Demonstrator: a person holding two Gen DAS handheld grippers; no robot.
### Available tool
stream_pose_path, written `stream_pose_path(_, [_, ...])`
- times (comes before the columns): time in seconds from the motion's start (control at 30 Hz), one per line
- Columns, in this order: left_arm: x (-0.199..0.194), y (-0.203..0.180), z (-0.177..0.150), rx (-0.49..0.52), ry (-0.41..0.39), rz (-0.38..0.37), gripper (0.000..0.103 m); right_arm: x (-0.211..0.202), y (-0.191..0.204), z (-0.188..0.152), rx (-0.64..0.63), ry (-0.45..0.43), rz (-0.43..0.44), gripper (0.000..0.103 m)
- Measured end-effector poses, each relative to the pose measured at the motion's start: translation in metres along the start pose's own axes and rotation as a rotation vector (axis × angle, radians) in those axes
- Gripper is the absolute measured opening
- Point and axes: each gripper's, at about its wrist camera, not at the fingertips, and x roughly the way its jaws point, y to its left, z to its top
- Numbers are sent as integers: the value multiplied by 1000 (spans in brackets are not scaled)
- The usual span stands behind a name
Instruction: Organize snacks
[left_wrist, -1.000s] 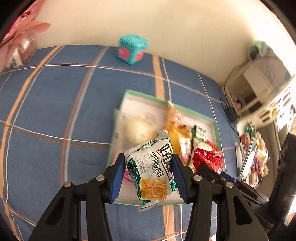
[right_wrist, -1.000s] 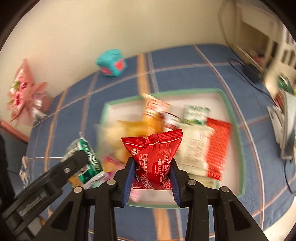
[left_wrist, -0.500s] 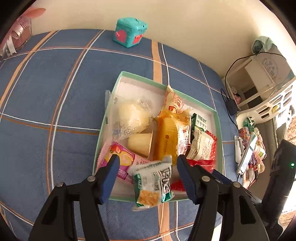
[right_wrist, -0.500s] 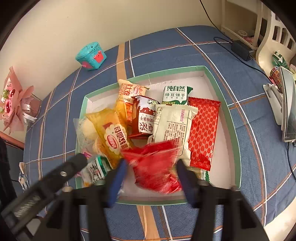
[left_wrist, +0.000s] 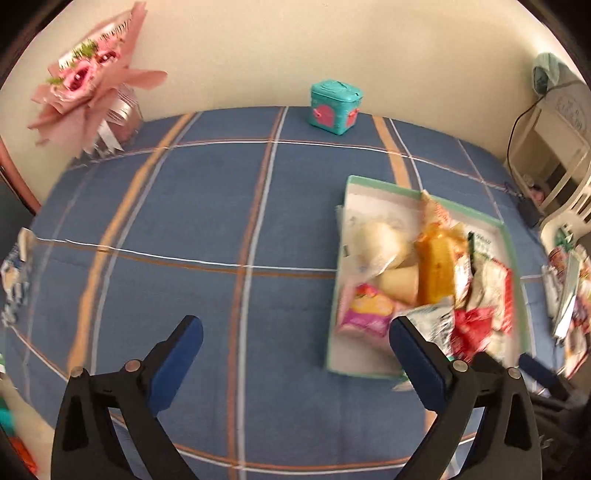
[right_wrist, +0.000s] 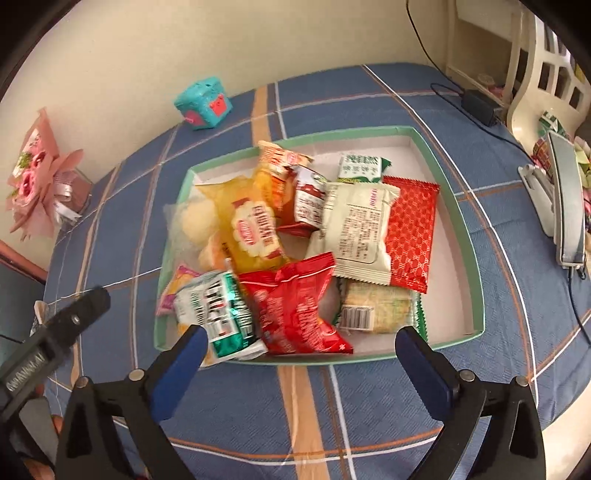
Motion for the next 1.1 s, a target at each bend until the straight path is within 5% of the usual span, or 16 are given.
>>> stream_pose_path(0.33, [-15,22,-20,-41,-31,74,101,-19,23,-13,-65,-62,-2,103])
stream_pose_path(0.53, [-19,14,-29,11,-43,255,101,-24,29,-17,-95,-79,-7,103])
stream_pose_path(1.1, [-25,20,-26,-1,-34,218,101,-23,40,-19,-149,-74,-21,103])
